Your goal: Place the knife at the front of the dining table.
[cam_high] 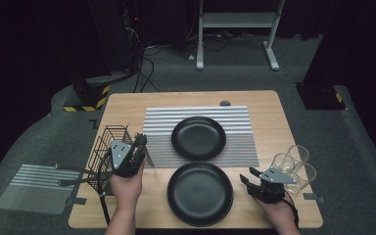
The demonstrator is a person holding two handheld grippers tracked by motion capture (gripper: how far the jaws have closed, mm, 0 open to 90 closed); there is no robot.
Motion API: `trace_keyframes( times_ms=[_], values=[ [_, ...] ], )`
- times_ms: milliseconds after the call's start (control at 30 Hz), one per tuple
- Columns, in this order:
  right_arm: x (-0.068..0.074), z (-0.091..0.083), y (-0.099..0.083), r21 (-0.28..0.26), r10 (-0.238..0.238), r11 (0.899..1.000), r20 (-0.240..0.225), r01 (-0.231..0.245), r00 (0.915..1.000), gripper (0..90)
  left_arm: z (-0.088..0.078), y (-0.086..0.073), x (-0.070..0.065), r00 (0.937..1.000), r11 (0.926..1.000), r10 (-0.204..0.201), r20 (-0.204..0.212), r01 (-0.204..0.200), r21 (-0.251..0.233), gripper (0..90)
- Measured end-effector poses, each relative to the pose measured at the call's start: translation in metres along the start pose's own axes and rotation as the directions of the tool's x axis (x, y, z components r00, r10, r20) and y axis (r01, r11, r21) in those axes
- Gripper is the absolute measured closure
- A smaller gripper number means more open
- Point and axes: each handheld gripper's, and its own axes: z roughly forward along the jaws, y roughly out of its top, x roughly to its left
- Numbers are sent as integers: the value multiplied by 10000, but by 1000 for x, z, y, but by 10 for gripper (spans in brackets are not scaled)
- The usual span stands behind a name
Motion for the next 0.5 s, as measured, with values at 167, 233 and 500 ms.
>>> trace_keyframes(
  times_ms=[167,233,500],
  values=[
    [0,1,0,-112,56,9999,57,-55,10000,514,13,-1,3,10000,10000,-22,-97,22,-26,823],
    [0,0,0,-27,15,10000,0,-15,10000,514,19,1,4,10000,10000,4,-79,-4,43,823],
    [0,1,0,-152,-47,9999,24,47,10000,513,45,7,8,9998,9991,9,-178,-2,416,818]
  ],
)
